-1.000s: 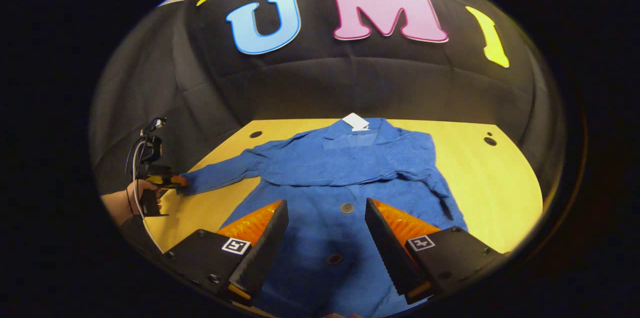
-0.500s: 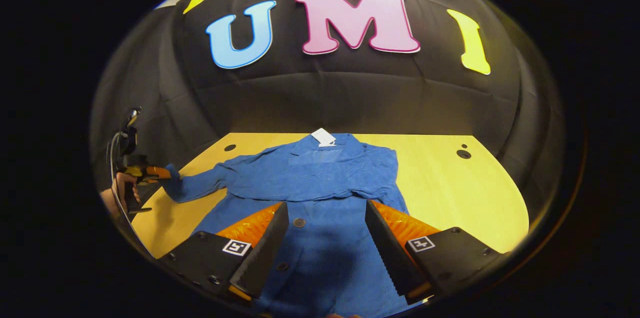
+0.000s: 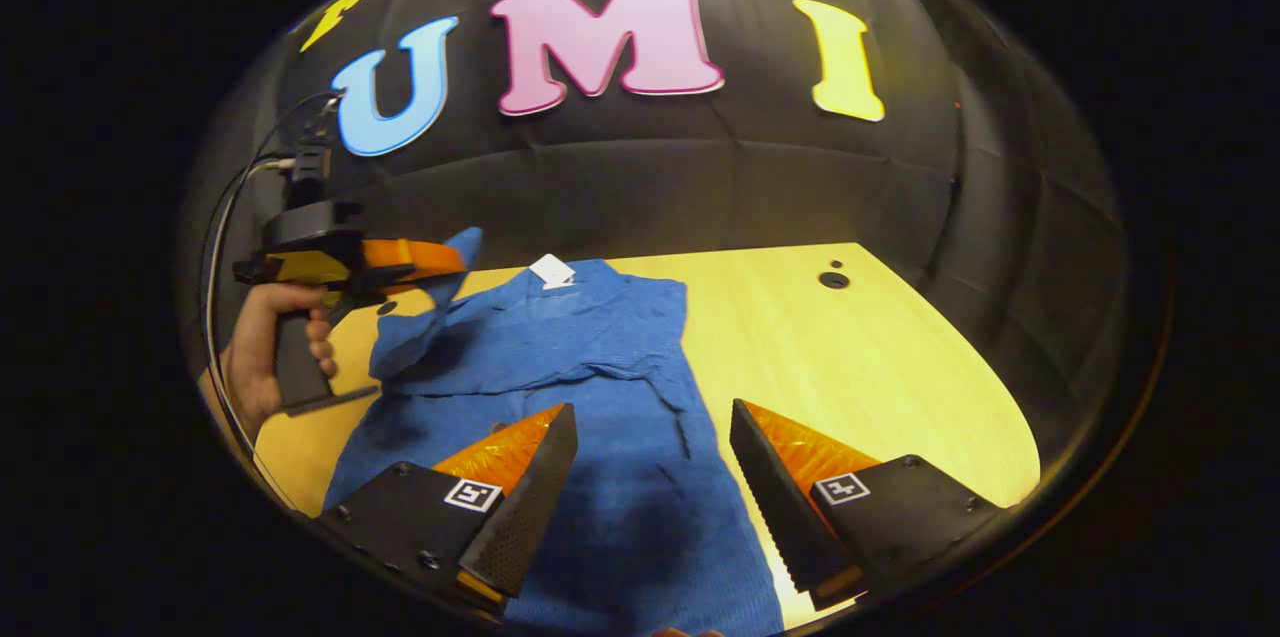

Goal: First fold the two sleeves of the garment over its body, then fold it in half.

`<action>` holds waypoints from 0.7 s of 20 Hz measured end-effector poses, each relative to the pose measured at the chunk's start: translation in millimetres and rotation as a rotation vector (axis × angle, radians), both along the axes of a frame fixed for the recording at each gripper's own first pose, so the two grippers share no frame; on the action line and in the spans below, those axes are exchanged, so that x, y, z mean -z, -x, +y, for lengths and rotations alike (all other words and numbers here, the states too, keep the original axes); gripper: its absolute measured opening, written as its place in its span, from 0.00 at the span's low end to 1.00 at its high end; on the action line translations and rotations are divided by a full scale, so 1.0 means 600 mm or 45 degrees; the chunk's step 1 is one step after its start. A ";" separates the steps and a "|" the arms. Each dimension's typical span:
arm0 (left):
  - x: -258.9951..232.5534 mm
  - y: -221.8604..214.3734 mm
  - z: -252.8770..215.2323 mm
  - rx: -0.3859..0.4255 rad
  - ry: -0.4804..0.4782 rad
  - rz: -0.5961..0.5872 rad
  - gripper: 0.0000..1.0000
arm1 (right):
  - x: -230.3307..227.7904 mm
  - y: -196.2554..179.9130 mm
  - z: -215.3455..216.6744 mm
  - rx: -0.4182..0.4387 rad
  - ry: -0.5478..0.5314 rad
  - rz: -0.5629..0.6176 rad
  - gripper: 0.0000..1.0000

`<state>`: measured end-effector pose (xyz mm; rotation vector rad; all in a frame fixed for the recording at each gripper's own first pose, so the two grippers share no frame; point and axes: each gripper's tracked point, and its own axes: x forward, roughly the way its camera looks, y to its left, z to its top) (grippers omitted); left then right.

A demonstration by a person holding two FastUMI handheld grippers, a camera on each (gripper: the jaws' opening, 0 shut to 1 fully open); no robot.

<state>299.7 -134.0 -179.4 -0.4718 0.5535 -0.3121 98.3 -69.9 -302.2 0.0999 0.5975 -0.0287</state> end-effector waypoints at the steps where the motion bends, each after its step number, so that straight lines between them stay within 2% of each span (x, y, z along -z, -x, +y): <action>1: 0.018 0.012 -0.064 0.117 0.012 0.065 0.00 | 0.001 0.009 -0.015 0.032 -0.008 0.007 0.98; 2: 0.034 0.027 -0.107 0.182 0.005 0.126 0.01 | 0.004 0.016 -0.028 0.060 -0.013 0.013 0.98; 3: 0.059 0.040 -0.147 0.248 -0.008 0.183 0.10 | 0.006 0.023 -0.045 0.096 -0.005 0.014 0.98; 4: 0.062 0.043 -0.155 0.245 -0.020 0.194 0.32 | 0.006 0.031 -0.055 0.120 0.002 0.012 0.98; 7: 0.039 0.043 -0.124 0.243 -0.001 0.127 0.43 | 0.017 0.055 -0.061 0.150 0.000 0.026 0.98; 8: 0.027 0.048 -0.106 0.236 -0.001 0.084 0.51 | 0.023 0.066 -0.056 0.148 -0.009 0.039 0.98; 10: -0.001 0.076 -0.051 0.202 -0.031 0.023 0.56 | 0.040 0.092 -0.044 0.132 -0.002 0.074 0.98; 12: -0.007 0.161 0.015 0.166 -0.083 0.006 0.56 | 0.064 0.125 -0.033 0.109 0.022 0.138 0.98; 13: 0.002 0.218 0.061 0.185 -0.120 0.013 0.56 | 0.079 0.143 -0.026 0.092 0.019 0.186 0.98; 14: 0.024 0.265 0.101 0.171 -0.176 0.058 0.55 | 0.096 0.169 -0.018 0.082 0.012 0.254 0.98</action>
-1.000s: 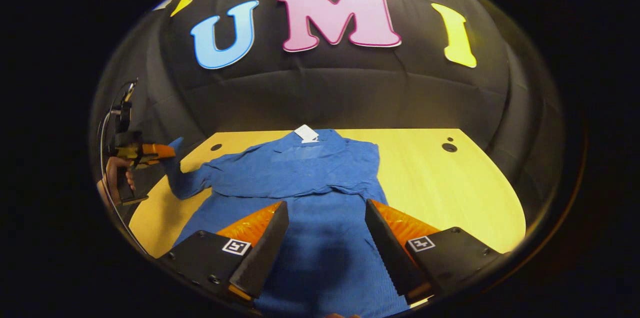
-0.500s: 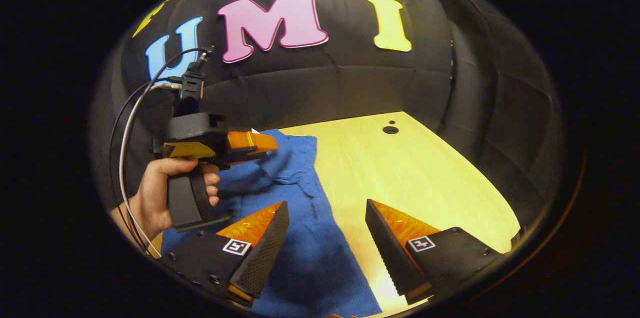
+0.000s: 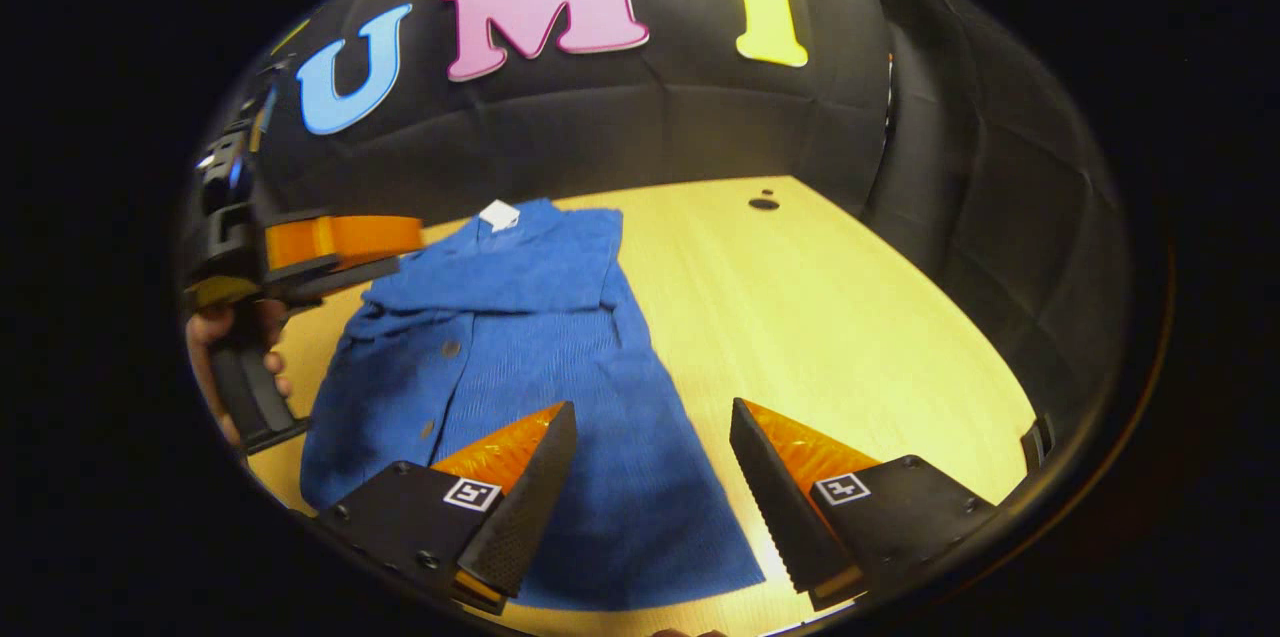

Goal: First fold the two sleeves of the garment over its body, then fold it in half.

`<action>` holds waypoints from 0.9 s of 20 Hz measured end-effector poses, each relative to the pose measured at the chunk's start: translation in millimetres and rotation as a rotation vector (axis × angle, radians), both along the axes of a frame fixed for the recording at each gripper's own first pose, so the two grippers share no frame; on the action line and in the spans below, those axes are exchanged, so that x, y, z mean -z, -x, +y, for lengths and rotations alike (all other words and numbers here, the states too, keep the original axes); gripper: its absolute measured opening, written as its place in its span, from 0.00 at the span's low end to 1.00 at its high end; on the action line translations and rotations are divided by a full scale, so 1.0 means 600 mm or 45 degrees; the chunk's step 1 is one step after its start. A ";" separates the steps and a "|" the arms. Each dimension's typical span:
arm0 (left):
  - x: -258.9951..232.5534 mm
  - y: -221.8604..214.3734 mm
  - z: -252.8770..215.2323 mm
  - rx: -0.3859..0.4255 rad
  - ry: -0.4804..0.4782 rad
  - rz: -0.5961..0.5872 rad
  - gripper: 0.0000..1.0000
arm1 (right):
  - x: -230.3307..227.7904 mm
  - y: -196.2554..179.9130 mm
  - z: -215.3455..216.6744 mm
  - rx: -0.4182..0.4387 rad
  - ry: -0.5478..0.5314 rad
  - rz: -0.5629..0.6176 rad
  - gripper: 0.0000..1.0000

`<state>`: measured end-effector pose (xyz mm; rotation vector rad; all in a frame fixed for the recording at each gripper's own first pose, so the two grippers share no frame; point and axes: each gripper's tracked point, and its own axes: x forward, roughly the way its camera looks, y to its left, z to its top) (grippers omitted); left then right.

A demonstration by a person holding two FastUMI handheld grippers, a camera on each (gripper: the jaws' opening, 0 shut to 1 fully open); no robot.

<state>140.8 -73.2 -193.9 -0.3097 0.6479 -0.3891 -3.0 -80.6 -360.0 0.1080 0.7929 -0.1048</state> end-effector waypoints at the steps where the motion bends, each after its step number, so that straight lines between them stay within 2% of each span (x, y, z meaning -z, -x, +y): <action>1: 0.021 0.052 0.046 -0.038 -0.067 0.063 0.55 | 0.005 0.021 -0.002 0.009 -0.002 0.043 0.98; 6: 0.116 0.295 0.247 -0.251 -0.280 0.428 0.57 | 0.016 0.093 0.004 0.036 -0.013 0.218 0.98; 7: 0.128 0.339 0.268 -0.283 -0.308 0.494 0.66 | 0.019 0.100 0.012 0.020 -0.013 0.245 0.99; 9: 0.148 0.370 0.271 -0.292 -0.319 0.561 0.85 | 0.021 0.105 0.016 0.005 -0.013 0.273 0.99; 12: 0.171 0.387 0.259 -0.286 -0.292 0.630 0.85 | 0.037 0.115 0.021 -0.003 -0.002 0.323 0.99; 16: 0.208 0.389 0.274 -0.323 -0.356 0.713 0.86 | 0.064 0.122 0.004 0.063 0.010 0.398 0.99; 18: 0.214 0.380 0.273 -0.333 -0.389 0.705 0.86 | 0.076 0.125 -0.010 0.077 0.023 0.420 0.99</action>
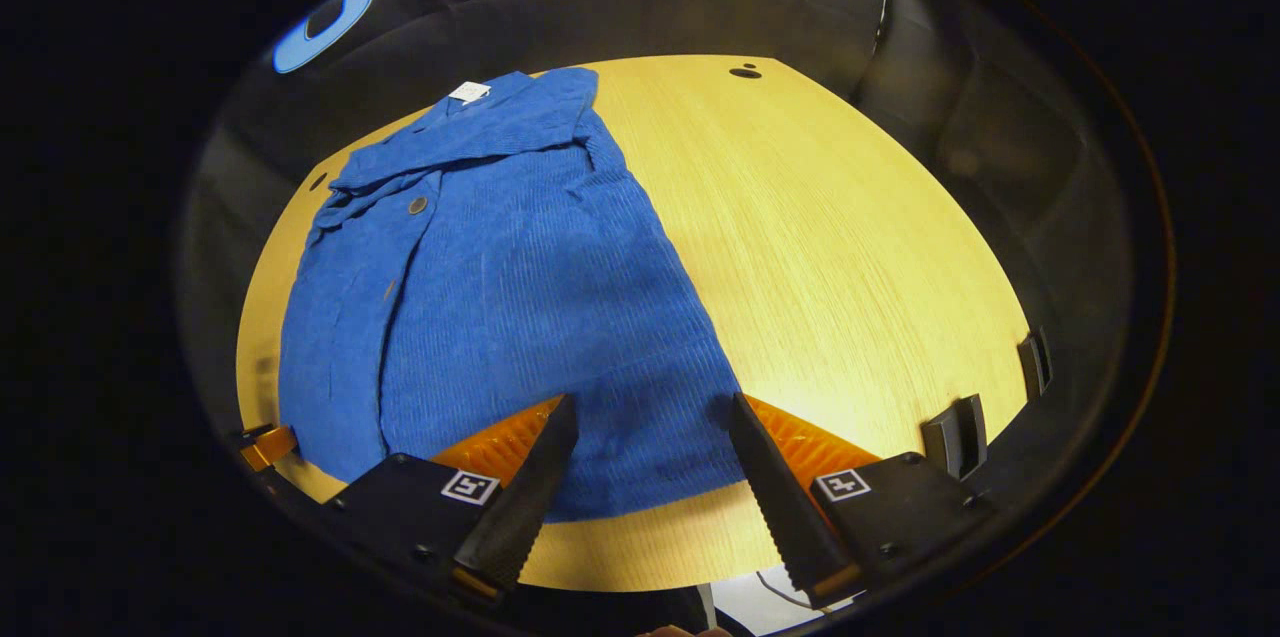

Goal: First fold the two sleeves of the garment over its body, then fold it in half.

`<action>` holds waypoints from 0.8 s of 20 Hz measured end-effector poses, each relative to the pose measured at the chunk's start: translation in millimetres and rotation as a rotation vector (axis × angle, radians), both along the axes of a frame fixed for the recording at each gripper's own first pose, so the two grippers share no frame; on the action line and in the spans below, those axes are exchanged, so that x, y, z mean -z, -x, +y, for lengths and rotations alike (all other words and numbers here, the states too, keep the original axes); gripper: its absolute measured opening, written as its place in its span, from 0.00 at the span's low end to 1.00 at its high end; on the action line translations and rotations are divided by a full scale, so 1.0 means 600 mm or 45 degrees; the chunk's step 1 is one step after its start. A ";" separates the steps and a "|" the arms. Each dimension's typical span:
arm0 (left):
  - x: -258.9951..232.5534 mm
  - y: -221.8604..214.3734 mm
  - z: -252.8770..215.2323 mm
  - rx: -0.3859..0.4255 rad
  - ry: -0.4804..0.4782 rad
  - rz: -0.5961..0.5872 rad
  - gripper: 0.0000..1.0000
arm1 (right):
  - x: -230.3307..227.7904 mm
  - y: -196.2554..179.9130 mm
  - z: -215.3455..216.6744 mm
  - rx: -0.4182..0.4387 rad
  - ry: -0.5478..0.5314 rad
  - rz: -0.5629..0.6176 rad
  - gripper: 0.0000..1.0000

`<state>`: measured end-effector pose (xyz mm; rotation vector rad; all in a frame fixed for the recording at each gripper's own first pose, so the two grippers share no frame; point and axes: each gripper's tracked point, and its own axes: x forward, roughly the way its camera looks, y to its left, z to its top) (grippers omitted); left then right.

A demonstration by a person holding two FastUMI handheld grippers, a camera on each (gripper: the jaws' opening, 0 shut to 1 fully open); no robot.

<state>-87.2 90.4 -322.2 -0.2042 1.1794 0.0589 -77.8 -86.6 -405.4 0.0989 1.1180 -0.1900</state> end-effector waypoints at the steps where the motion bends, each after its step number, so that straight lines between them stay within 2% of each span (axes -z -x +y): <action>1: 0.000 0.001 -0.002 0.003 -0.017 0.012 0.84 | 0.005 0.004 -0.006 -0.002 0.010 0.014 0.99; 6: 0.003 0.000 -0.030 0.016 -0.048 0.010 0.84 | 0.023 0.009 -0.009 -0.002 0.004 0.050 1.00; 9: 0.002 -0.003 -0.052 0.030 -0.037 0.020 0.81 | 0.022 0.010 -0.005 -0.034 -0.004 0.066 0.98; 10: 0.001 -0.006 -0.059 0.043 -0.036 0.026 0.70 | 0.023 0.006 -0.004 -0.038 -0.006 0.067 0.79; 11: 0.002 -0.008 -0.069 0.069 -0.032 0.019 0.64 | 0.025 0.007 0.001 -0.040 -0.014 0.075 0.83; 13: -0.001 -0.011 -0.085 0.086 -0.035 0.013 0.41 | 0.026 0.001 0.014 -0.034 -0.034 0.078 0.41; 14: -0.002 -0.013 -0.092 0.064 -0.045 0.007 0.30 | 0.025 -0.004 0.019 -0.072 -0.031 0.072 0.21; 15: -0.003 -0.016 -0.101 0.068 -0.025 -0.016 0.19 | 0.027 -0.006 0.026 -0.123 -0.037 0.067 0.16; 16: -0.005 -0.015 -0.118 0.087 0.047 -0.034 0.07 | 0.026 -0.009 0.036 -0.174 -0.068 0.055 0.12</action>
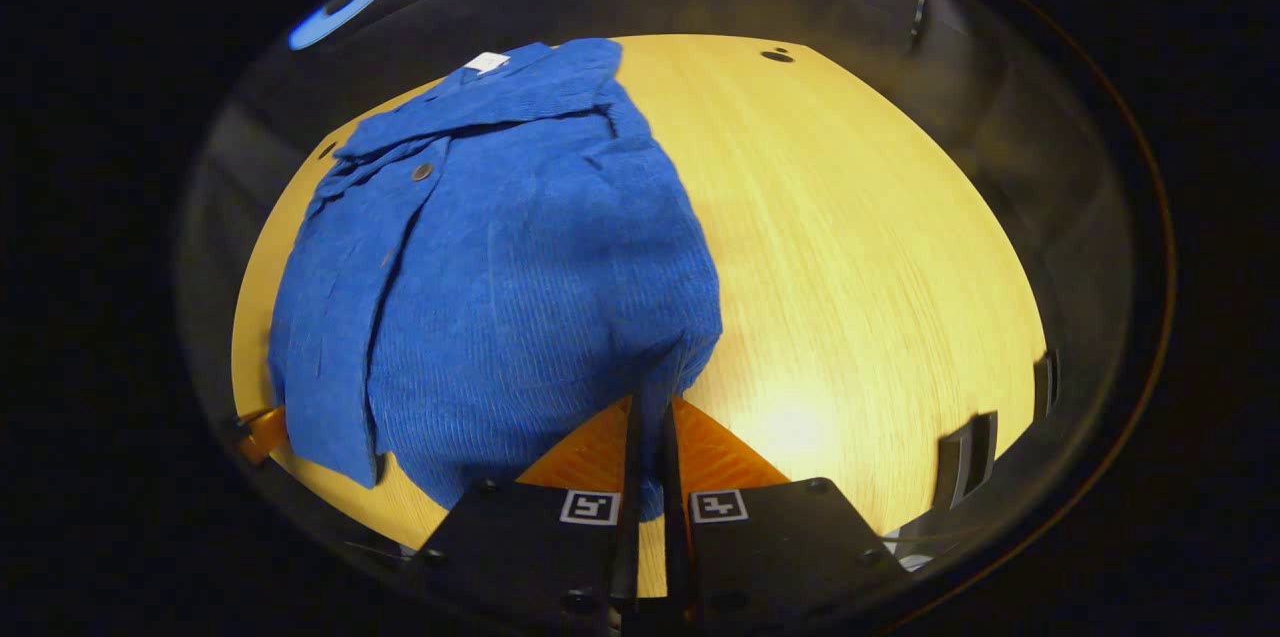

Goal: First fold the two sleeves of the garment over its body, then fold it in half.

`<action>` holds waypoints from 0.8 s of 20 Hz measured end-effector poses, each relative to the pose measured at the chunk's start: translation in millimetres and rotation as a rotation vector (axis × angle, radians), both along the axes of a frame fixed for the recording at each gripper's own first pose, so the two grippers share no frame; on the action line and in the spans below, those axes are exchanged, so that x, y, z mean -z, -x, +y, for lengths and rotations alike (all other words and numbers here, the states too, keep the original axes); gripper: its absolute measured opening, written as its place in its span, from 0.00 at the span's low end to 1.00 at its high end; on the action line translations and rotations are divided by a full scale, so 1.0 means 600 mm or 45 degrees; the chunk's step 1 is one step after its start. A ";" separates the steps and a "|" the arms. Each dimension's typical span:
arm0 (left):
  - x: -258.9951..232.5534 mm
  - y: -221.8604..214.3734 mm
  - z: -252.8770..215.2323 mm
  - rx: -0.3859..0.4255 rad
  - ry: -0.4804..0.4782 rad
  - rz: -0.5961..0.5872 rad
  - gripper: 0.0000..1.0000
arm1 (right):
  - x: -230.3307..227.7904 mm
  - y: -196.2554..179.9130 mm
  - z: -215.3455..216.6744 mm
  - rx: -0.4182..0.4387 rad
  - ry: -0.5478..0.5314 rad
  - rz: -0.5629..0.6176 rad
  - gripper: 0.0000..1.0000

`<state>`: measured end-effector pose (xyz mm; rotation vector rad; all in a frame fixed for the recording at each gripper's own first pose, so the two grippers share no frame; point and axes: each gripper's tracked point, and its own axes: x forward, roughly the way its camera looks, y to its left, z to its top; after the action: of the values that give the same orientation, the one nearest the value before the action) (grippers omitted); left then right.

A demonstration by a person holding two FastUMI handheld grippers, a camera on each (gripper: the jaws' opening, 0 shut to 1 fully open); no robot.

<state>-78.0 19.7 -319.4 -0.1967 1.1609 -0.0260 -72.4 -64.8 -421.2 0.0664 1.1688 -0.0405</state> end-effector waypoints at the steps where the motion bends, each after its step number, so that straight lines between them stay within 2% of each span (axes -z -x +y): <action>1: -0.002 -0.003 -0.022 0.000 0.098 -0.002 0.07 | -0.002 0.001 0.008 -0.013 -0.046 0.001 0.12; 2: -0.011 -0.006 -0.035 -0.037 0.168 0.000 0.07 | -0.001 0.000 0.009 0.024 -0.061 -0.003 0.12; 3: -0.008 -0.011 -0.036 -0.065 0.205 -0.002 0.04 | 0.000 -0.005 0.017 0.013 -0.102 0.005 0.02; 4: -0.009 -0.017 -0.039 -0.064 0.243 -0.005 0.00 | 0.001 -0.007 0.021 -0.001 -0.117 0.011 0.02; 7: -0.027 -0.024 -0.026 -0.054 0.204 -0.039 0.00 | -0.020 -0.025 0.027 0.023 -0.175 -0.015 0.02; 9: -0.056 -0.036 -0.024 -0.049 0.224 -0.077 0.00 | -0.043 -0.048 0.035 0.023 -0.200 -0.045 0.02; 13: -0.132 -0.104 -0.012 -0.060 0.287 -0.198 0.00 | -0.116 -0.137 0.054 -0.012 -0.228 -0.179 0.02; 16: -0.187 -0.194 0.008 -0.046 0.314 -0.305 0.00 | -0.167 -0.218 0.076 -0.033 -0.268 -0.275 0.02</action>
<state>38.4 24.6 -207.2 -0.4216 0.9133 -0.1573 58.4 -19.5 -321.1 0.2363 0.9547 0.1109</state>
